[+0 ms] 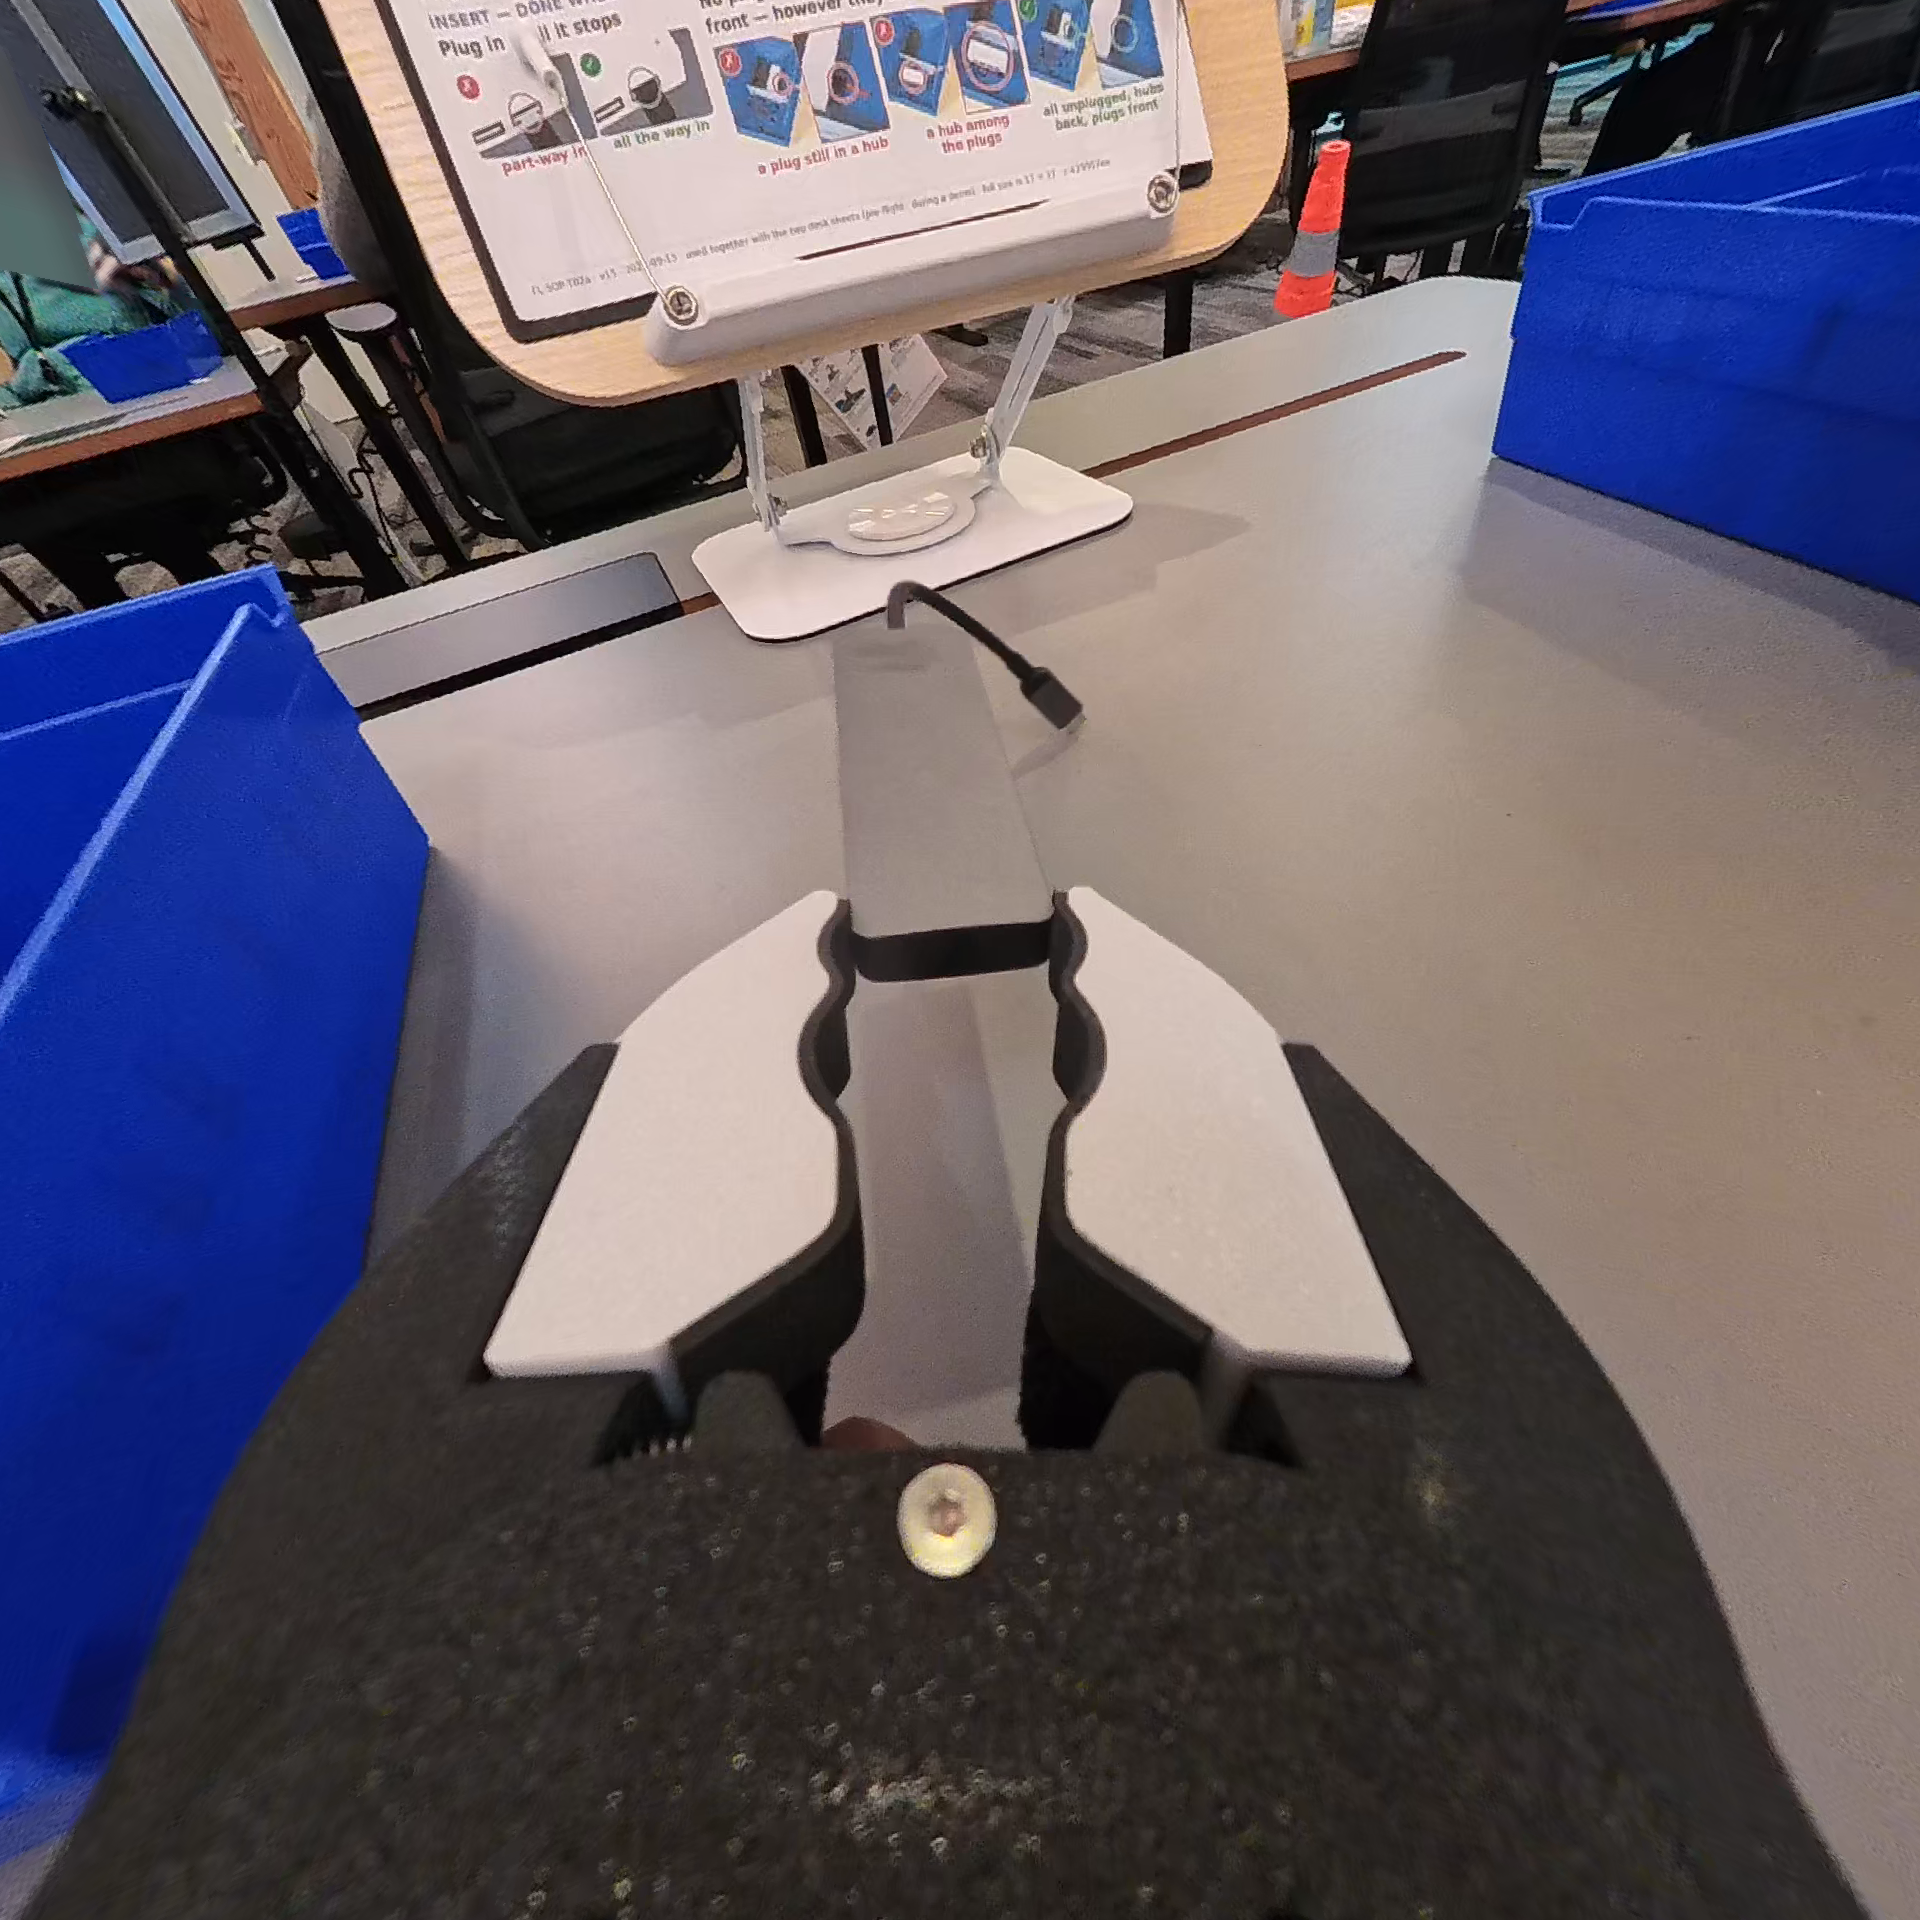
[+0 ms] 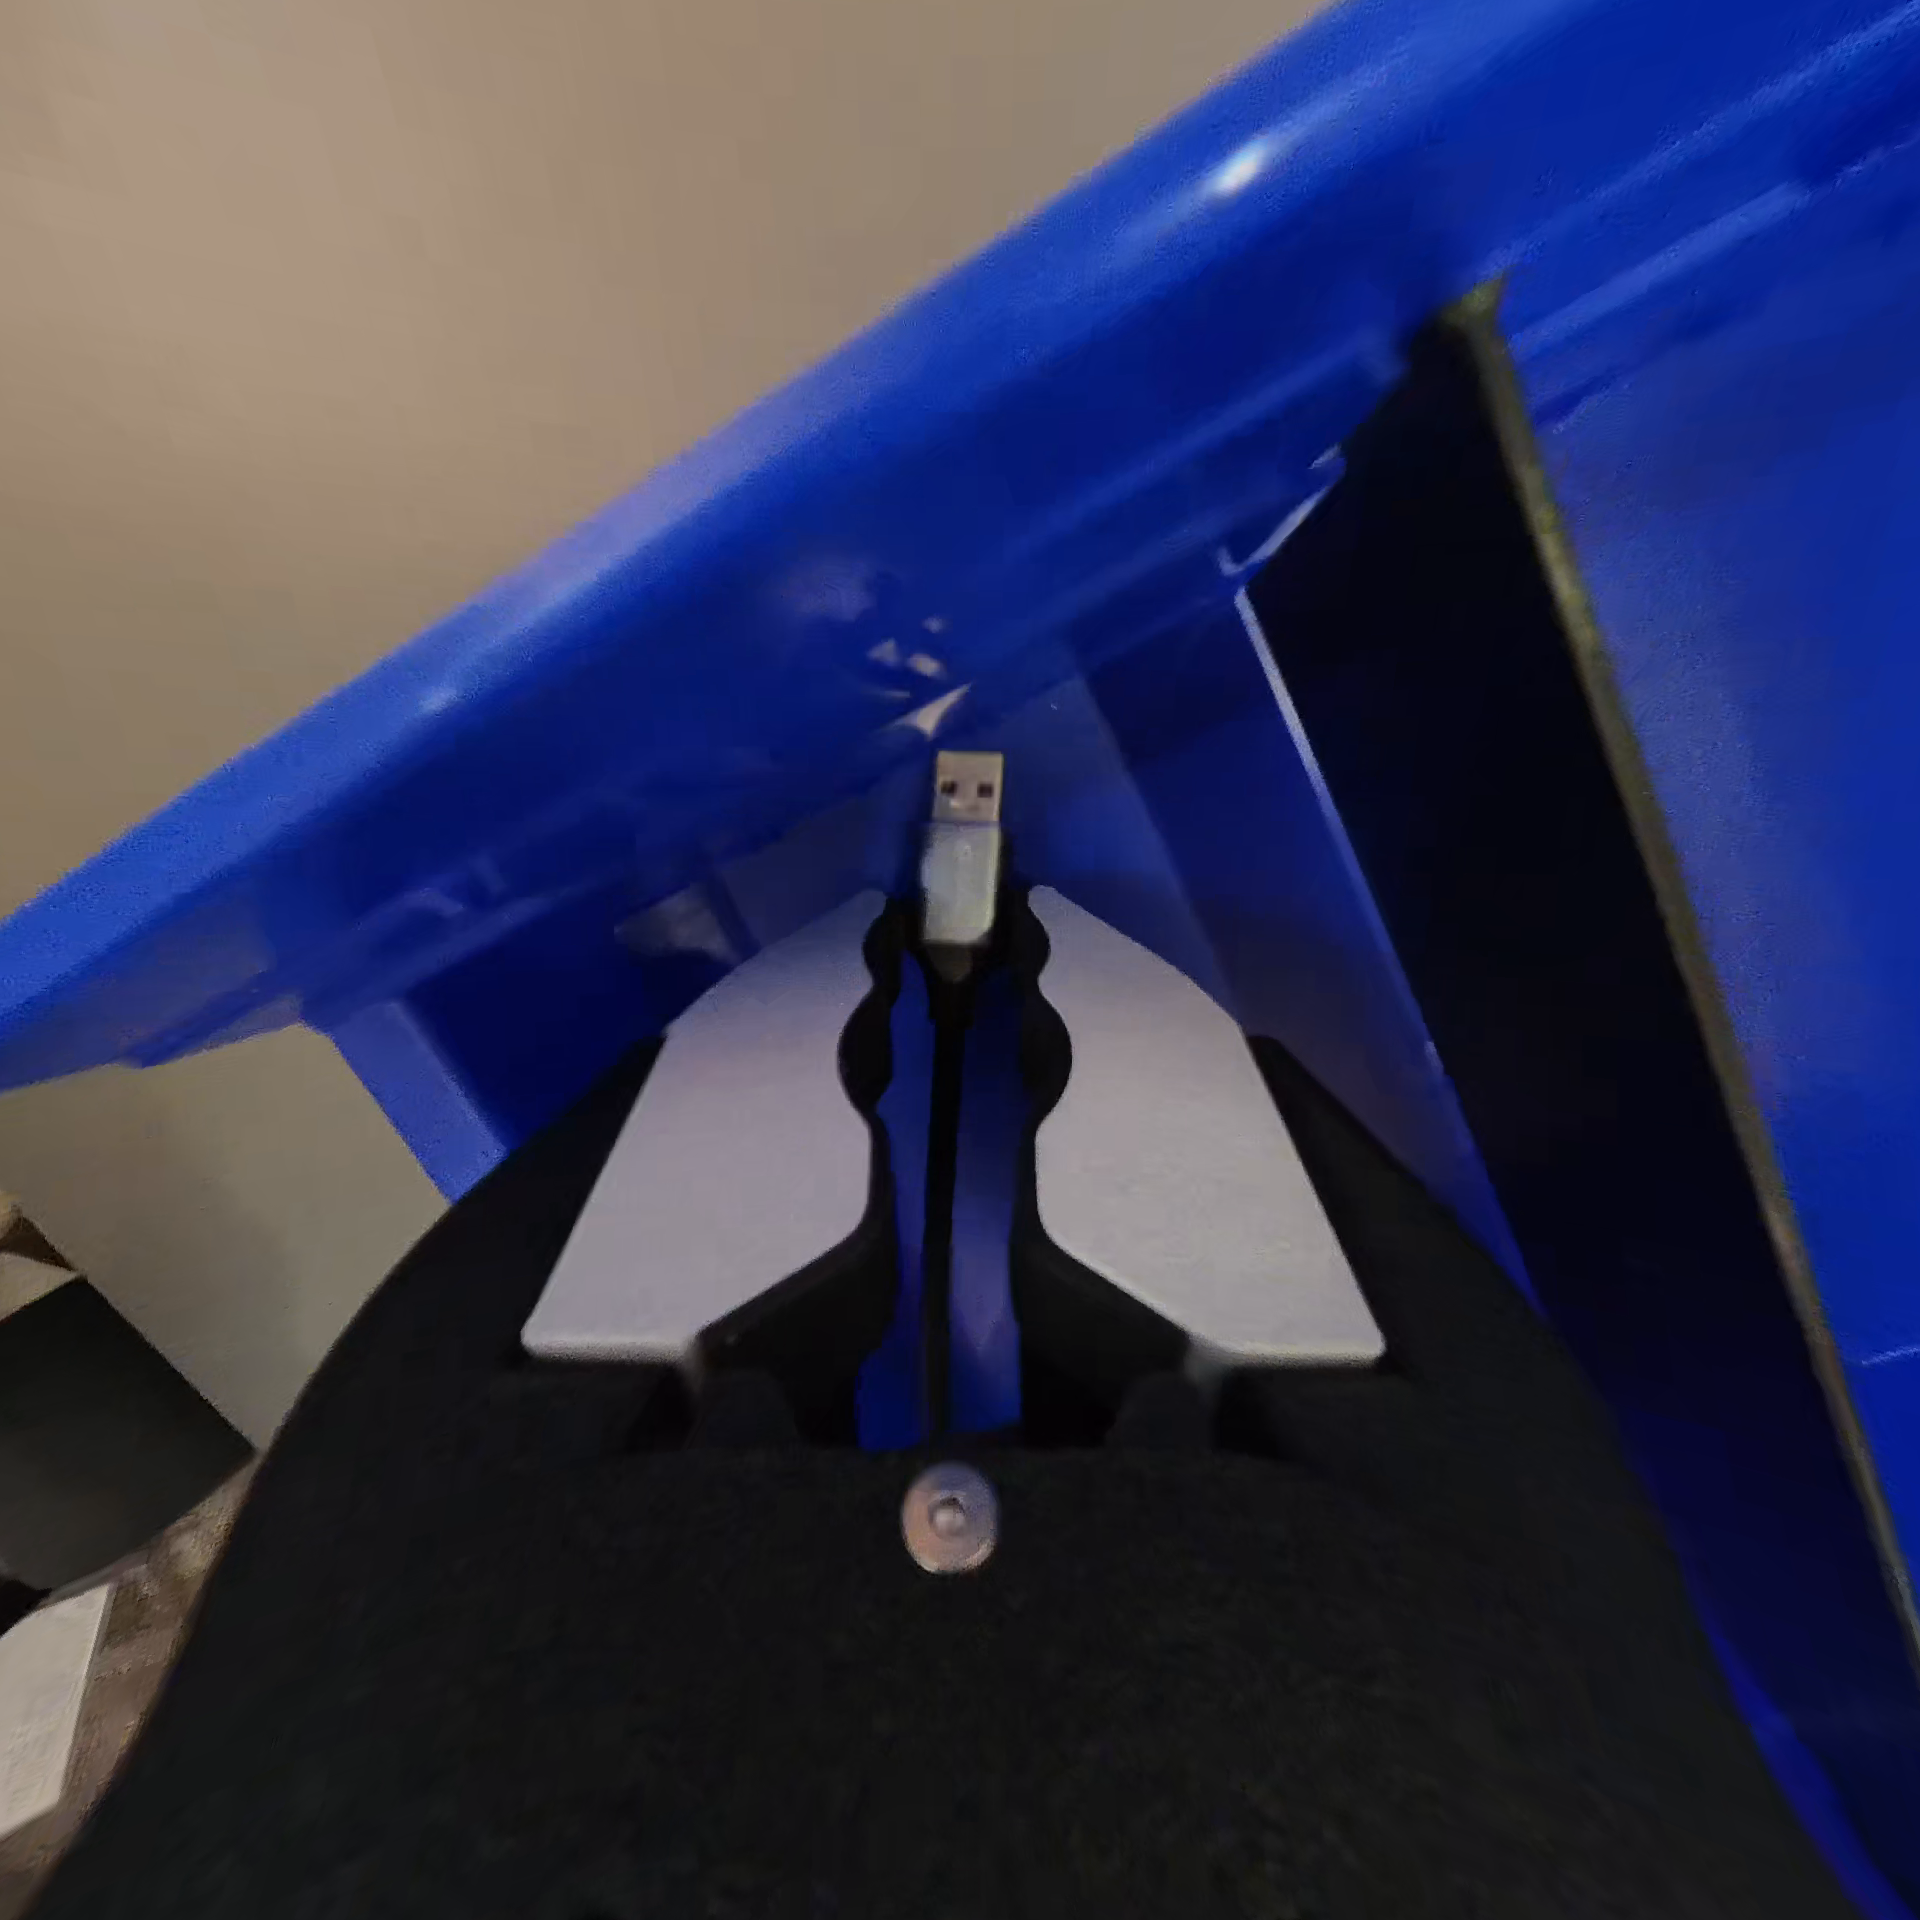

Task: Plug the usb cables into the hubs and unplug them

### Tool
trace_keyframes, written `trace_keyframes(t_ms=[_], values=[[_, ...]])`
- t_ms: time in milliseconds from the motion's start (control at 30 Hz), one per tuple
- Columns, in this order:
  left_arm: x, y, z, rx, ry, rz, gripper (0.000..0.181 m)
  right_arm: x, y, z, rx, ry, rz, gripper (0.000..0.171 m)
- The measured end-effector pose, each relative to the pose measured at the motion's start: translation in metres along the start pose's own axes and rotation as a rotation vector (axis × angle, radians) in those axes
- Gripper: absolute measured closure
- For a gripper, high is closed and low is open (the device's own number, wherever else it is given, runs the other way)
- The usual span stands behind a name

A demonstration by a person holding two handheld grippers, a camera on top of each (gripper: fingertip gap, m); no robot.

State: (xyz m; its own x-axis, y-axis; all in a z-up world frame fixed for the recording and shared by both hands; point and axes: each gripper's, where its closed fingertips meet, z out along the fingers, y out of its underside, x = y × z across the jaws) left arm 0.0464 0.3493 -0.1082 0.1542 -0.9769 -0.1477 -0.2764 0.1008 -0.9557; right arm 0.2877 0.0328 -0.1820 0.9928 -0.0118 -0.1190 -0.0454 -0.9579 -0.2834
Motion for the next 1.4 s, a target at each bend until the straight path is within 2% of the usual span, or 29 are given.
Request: trace_keyframes(t_ms=[67, 167, 233, 300, 367, 400, 533, 633, 767, 867, 1033, 1167, 1300, 1400], values=[[0.0, 0.0, 0.0, -0.001, -0.001, 0.005, 0.146, 0.003, -0.004, -0.018, 0.056, 0.055, 0.025, 0.142], [0.0, 0.0, 0.0, 0.004, -0.002, 0.004, 0.146, 0.009, -0.018, -0.077, 0.19, 0.342, 0.035, 0.132], [0.0, 0.0, 0.0, 0.001, -0.004, 0.002, 0.146, -0.014, -0.045, -0.118, 0.41, 0.469, 0.022, 0.132], [0.0, 0.0, 0.0, -0.001, -0.003, 0.004, 0.146, -0.054, -0.083, -0.145, 0.736, 0.484, 0.024, 0.139], [0.001, 0.0, 0.0, -0.002, -0.003, 0.008, 0.146, -0.093, -0.113, -0.143, 0.988, 0.438, 0.055, 0.139], [0.001, 0.0, 0.001, -0.002, -0.004, 0.01, 0.146, -0.109, -0.123, -0.127, 1.051, 0.404, 0.075, 0.14], [0.0, 0.0, 0.0, 0.0, -0.004, 0.005, 0.146, -0.152, -0.148, -0.041, 1.003, 0.304, 0.16, 0.127], [0.001, 0.0, 0.0, 0.001, 0.001, 0.003, 0.146, -0.171, -0.162, -0.023, 0.992, 0.256, 0.149, 0.126], [0.006, -0.001, -0.001, 0.007, 0.06, -0.008, 0.146, -0.176, -0.169, -0.021, 0.957, 0.272, 0.063, 0.126], [0.016, -0.014, -0.005, 0.056, 0.202, -0.028, 0.146, -0.184, -0.174, -0.019, 0.949, 0.235, 0.002, 0.127], [0.033, -0.045, -0.01, 0.15, 0.402, 0.023, 0.146, -0.206, -0.205, -0.01, 0.969, -0.108, 0.074, 0.124], [0.062, -0.055, -0.014, 0.23, 0.526, 0.206, 0.146, -0.215, -0.236, -0.039, 1.124, -0.458, 0.247, 0.124], [0.065, -0.067, -0.016, 0.287, 0.539, 0.253, 0.146, -0.204, -0.242, -0.048, 1.16, -0.515, 0.335, 0.136], [0.068, -0.076, -0.019, 0.335, 0.544, 0.249, 0.146, -0.201, -0.241, -0.042, 1.138, -0.515, 0.37, 0.126]])
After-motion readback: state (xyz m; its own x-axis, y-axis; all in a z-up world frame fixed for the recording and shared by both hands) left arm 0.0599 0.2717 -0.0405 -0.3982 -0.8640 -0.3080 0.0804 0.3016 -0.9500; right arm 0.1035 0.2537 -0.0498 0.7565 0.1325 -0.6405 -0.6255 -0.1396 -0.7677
